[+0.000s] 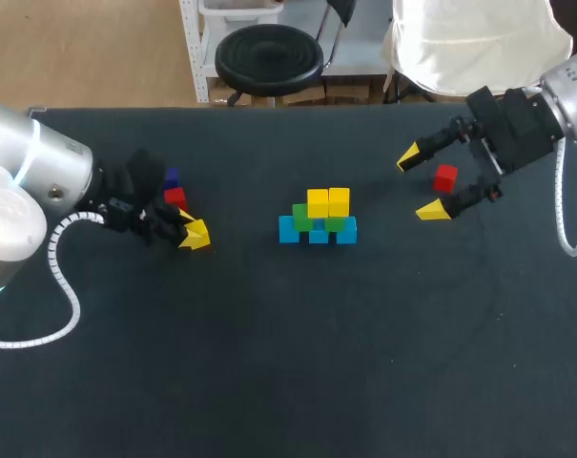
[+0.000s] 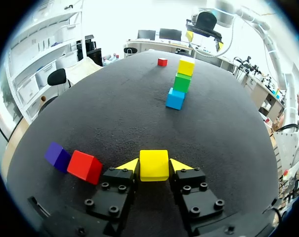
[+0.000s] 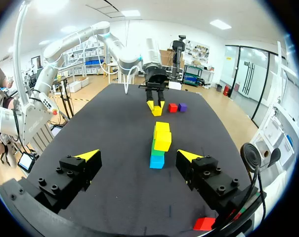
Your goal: Place the blue cubes, place green cubes on the blue cubes, place the yellow cubes on the green cubes, then place the red cubes on the yellow cubes, and place purple cube on the red cubes.
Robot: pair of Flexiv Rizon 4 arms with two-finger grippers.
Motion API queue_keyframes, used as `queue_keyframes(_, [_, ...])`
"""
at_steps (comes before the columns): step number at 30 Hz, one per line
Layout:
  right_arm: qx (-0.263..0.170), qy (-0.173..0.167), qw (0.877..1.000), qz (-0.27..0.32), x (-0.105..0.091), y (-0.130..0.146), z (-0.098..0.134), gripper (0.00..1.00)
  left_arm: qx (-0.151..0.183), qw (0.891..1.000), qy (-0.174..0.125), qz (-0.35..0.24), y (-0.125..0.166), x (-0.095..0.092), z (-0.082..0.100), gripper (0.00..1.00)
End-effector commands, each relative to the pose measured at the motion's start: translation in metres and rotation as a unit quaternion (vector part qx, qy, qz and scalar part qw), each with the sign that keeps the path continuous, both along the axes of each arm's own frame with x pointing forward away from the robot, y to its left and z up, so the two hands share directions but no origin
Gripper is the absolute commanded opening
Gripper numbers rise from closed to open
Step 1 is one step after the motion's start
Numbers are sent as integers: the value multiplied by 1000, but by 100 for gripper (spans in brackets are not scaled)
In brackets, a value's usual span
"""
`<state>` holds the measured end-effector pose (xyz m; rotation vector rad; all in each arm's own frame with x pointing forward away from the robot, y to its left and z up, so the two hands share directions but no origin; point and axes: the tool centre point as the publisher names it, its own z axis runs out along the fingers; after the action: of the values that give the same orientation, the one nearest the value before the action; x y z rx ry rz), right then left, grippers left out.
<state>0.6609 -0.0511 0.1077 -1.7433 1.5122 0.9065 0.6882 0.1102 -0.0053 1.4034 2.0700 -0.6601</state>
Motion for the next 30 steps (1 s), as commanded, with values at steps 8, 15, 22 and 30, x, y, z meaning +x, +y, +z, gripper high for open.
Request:
queue_keyframes(8, [1, -1, 1000, 0, -1, 0, 0, 100, -11, 997, -37, -72, -26, -8, 28, 0])
queue_keyframes(15, [1, -1, 1000, 0, -1, 0, 0, 100, -19, 992, -49, -112, -48, -7, 48, 0])
queue_keyframes(22, [1, -1, 1000, 0, -1, 0, 0, 100, -10, 987, -61, -145, -73, -9, 61, 0])
queue_keyframes(30, [1, -1, 1000, 0, -1, 0, 0, 100, -13, 986, -61, -156, -76, -10, 62, 0])
